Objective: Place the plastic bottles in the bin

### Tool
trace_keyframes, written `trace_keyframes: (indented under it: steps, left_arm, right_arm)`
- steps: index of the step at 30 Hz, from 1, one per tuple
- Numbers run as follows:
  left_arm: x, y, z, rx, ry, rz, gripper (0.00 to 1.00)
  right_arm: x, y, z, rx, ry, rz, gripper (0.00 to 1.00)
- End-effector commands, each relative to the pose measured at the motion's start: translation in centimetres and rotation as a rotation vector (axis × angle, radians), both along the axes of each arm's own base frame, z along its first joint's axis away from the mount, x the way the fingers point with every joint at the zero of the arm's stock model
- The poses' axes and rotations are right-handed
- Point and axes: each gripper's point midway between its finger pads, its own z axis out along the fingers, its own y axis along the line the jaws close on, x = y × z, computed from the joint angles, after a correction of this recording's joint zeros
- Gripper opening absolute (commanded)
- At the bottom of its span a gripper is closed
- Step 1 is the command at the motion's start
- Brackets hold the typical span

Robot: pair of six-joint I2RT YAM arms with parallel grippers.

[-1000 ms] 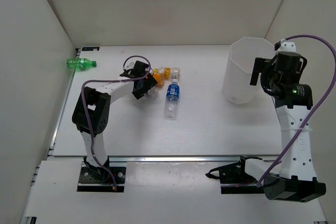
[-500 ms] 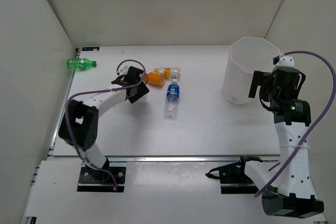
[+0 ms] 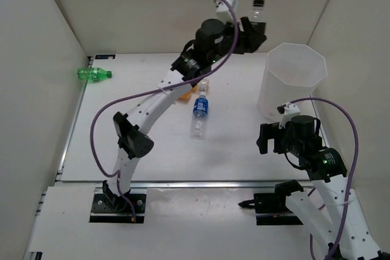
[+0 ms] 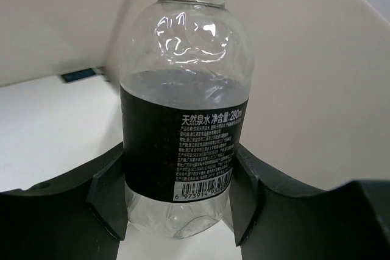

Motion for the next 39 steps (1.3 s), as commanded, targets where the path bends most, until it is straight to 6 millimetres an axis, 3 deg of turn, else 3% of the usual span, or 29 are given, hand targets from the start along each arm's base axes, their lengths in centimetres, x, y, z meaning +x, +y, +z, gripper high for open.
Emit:
trace_keyframes:
  steps: [1, 3, 5, 6, 7, 8, 9, 11, 12, 13, 14, 15, 18, 22, 24, 26, 29, 34, 37, 39]
  left_arm:
    - [-2.0, -3.9, 0.2, -0.040, -0.039, -0.156, 0.38]
    - [-1.8, -4.3, -0.8, -0.066, -0.021, -0.164, 0.36]
    - [-3.0, -3.5, 0.6, -0.075, -0.039, -0.181, 0.36]
    - [-3.3, -3.6, -0.3, -0.050, -0.035, -0.181, 0.35]
    - [-4.2, -3.1, 0.8, -0.040, -0.062, -0.186, 0.35]
    - [-4.6, -2.9, 0.5, -0.010, -0.075, -0.190, 0.32]
    - [-5.2, -3.1, -0.2, 0.009, -0.058, -0.223, 0.31]
    - [-6.7, -2.7, -0.1, 0.036, -0.077, -0.288, 0.28]
    - [-6.8, -2.1, -0.4, 0.037, -0.056, -0.298, 0.27]
    - [-7.0, -2.0, -1.3, 0.047, -0.040, -0.328, 0.24]
    - [-7.5, -1.9, -1.0, 0.048, -0.061, -0.350, 0.24]
    - [-7.5, -1.7, -1.5, 0.060, -0.045, -0.351, 0.23]
    - [-8.8, -2.2, -0.9, 0.115, -0.093, -0.361, 0.22]
    - [-9.7, -2.7, -1.2, 0.126, -0.099, -0.425, 0.21]
    - [-9.1, -2.6, -2.0, 0.139, -0.082, -0.410, 0.19]
    - [-9.8, -2.9, -2.5, 0.145, -0.068, -0.437, 0.19]
    - [-11.1, -3.6, -2.6, 0.144, -0.081, -0.496, 0.20]
    - [-12.4, -3.8, -2.0, 0.154, -0.124, -0.512, 0.20]
    - [-11.8, -3.2, -2.6, 0.160, -0.088, -0.507, 0.19]
    - [-11.3, -2.6, -3.8, 0.160, -0.053, -0.499, 0.18]
  right_arm:
    - [0.3, 0.9, 1.0, 0.028, -0.046, -0.022, 0.99]
    - [0.4, 0.3, 2.0, -0.004, -0.079, -0.059, 0.99]
    - [1.1, 0.3, 4.1, -0.004, -0.158, -0.063, 0.99]
    - [2.0, 0.7, 5.6, 0.025, -0.214, -0.059, 0.99]
    - [2.9, 1.4, 8.1, 0.068, -0.291, -0.040, 0.99]
    - [3.5, 2.2, 9.9, 0.095, -0.320, 0.003, 0.99]
    - [4.3, 3.0, 10.8, 0.112, -0.332, 0.033, 0.99]
    - [5.9, 2.1, 15.4, 0.121, -0.422, -0.009, 1.00]
    - [6.3, 2.6, 17.3, 0.131, -0.444, 0.033, 0.99]
    - [7.4, 2.4, 17.9, 0.138, -0.454, 0.026, 1.00]
    - [7.7, 1.6, 19.8, 0.146, -0.493, 0.014, 0.99]
    - [8.2, 2.6, 21.3, 0.173, -0.515, 0.081, 0.99]
    - [10.1, 2.0, 25.0, 0.240, -0.590, 0.084, 0.99]
    - [12.2, 4.6, 26.6, 0.293, -0.613, 0.117, 0.99]
    - [13.4, 4.4, 27.9, 0.325, -0.669, 0.082, 0.99]
    - [13.8, 4.6, 28.8, 0.418, -0.675, 0.098, 0.99]
    - [15.3, 3.9, 28.3, 0.487, -0.651, 0.080, 0.99]
    - [16.8, 5.2, 27.7, 0.501, -0.662, 0.074, 0.97]
    - [17.5, 3.6, 28.8, 0.489, -0.711, 0.016, 0.95]
    - [16.5, 2.9, 30.7, 0.511, -0.757, 0.045, 0.94]
